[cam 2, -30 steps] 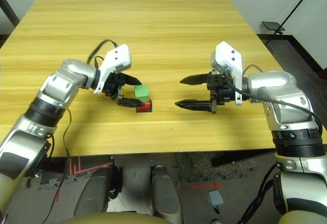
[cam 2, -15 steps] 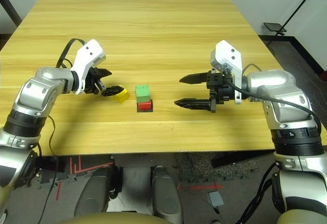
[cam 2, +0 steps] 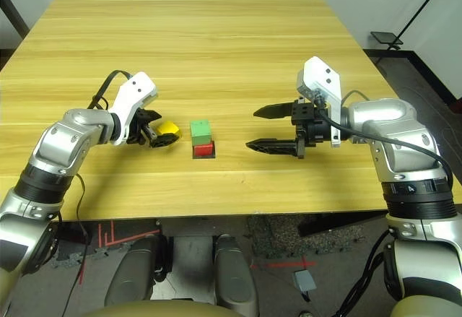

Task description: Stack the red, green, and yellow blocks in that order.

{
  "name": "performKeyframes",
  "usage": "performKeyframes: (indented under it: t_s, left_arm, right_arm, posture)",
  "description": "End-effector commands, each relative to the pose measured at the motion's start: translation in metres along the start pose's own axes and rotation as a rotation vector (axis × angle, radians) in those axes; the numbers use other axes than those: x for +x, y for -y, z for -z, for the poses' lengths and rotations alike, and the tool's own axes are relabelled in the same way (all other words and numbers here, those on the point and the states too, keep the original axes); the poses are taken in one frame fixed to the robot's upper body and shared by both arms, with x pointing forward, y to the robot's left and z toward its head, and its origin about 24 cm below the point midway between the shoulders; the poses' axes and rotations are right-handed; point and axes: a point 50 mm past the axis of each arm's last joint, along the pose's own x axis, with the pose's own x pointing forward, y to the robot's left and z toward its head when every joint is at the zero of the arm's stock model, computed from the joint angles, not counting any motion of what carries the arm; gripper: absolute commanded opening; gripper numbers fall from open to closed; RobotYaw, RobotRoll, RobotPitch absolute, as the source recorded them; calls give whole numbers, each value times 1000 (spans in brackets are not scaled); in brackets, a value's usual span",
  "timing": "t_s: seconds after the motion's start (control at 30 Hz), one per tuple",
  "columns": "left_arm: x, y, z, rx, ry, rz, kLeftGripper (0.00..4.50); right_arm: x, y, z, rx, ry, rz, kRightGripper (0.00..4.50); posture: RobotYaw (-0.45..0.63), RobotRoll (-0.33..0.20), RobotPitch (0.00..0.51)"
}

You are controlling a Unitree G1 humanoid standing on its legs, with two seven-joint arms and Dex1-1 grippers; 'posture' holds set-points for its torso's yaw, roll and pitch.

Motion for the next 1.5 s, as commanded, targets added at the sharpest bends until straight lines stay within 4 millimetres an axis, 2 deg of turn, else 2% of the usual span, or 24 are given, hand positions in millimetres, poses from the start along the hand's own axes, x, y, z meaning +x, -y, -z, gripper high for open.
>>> performKeyframes:
  t_s: [0.03, 0.13, 0.27, 0.3, 0.33, 0.47, 0.67, 0.83, 0.97, 1.07, 1.27, 1.5]
  left_arm:
    - [5, 3, 11, -9, -36, 7, 4454]
    - [8, 2, 14, -34, -38, -25, 3869]
    - [11, -1, 14, -34, -32, -56, 2392]
    - [11, -2, 14, -35, -24, -62, 2083]
    - [11, -3, 13, -37, -20, -65, 2003]
    - [1, -9, 3, -29, 6, -53, 2009]
    - [-34, -31, -33, 109, 35, -1, 2009]
    - [-50, -34, -65, 197, 47, 84, 2009]
    - [-44, -19, -86, 262, 59, 241, 2009]
    - [-32, -12, -93, 282, 68, 308, 2009]
    - [-14, -4, -102, 310, 67, 349, 2009]
    - [-9, -1, -100, 311, 35, 365, 2009]
  right_arm:
    - [2, -2, -1, 5, 12, -9, 4500]
    - [2, -2, 0, 7, 13, -5, 4500]
    - [2, -1, 0, 9, 16, -3, 4500]
    - [2, -1, 0, 9, 16, -3, 4500]
    - [3, -1, 0, 9, 17, -3, 4500]
    - [3, -1, 0, 9, 18, -1, 4500]
    - [1, -2, 3, 19, 6, -3, 4500]
    - [-2, -4, 6, 29, -5, -7, 4500]
    - [-2, -5, 6, 28, -4, -10, 4500]
    - [-2, -6, 6, 31, -3, -7, 4500]
    - [-3, -8, 7, 38, -2, 2, 4500]
    - [-5, -10, 8, 45, 1, 16, 4500]
  posture:
    - [119, -77, 102]
    - [119, -77, 102]
    - [119, -77, 102]
    - [119, -77, 102]
    - [119, -77, 102]
    - [123, -73, 100]
    - [121, -69, 99]
    - [117, -68, 99]
    - [104, -64, 98]
    - [100, -63, 98]
    - [78, -59, 99]
    - [65, -56, 101]
